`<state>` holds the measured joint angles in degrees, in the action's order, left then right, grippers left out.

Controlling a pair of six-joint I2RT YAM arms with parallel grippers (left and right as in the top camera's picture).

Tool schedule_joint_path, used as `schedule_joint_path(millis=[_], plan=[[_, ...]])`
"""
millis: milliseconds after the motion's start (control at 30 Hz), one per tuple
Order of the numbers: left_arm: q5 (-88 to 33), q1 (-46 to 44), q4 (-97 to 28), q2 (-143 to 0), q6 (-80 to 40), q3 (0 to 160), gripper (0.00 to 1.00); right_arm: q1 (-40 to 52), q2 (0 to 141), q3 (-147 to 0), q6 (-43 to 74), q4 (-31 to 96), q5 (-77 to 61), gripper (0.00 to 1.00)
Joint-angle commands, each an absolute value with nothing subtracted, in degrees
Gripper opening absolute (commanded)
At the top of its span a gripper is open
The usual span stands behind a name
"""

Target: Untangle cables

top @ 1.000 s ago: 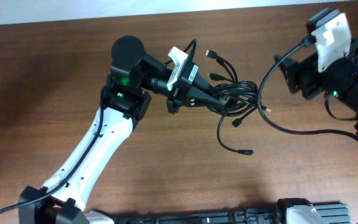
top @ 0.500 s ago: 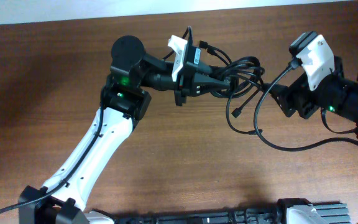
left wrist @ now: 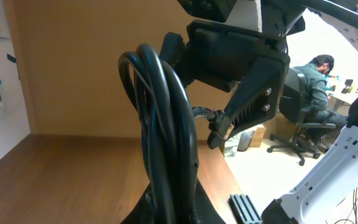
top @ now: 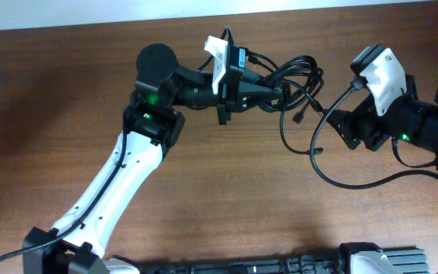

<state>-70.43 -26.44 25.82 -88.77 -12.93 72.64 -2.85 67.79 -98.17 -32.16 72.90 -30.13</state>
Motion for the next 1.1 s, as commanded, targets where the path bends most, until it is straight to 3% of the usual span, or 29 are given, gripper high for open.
schedule_joint_path(millis=[0,233,567,633,767,1067], plan=[[-72.4,-26.15,26.06,-88.07,-13.23,72.58,0.0,-3.03,67.83,-98.96,-32.73,70.37,-31.51,0.82],[-77.67,-26.17,26.04,-88.07,-13.3,72.58,0.0,-3.03,67.83,-98.96,-29.36,62.5,-31.59,0.82],[-77.8,-28.14,26.09,-88.07,-13.23,72.58,0.0,-3.03,67.88,-98.96,-29.34,61.49,-34.59,0.82],[-77.8,-28.12,26.09,-88.07,-13.23,72.58,0.0,-3.03,67.88,-98.96,-29.78,61.71,-35.88,0.78],[-77.78,-28.12,26.11,-88.07,-13.23,72.58,0.0,-3.03,67.88,-98.96,-30.26,61.95,-37.3,0.57],[-77.8,-28.14,26.52,-88.07,-13.26,72.58,0.0,-3.01,67.88,-98.91,-32.82,62.19,-45.28,0.59]])
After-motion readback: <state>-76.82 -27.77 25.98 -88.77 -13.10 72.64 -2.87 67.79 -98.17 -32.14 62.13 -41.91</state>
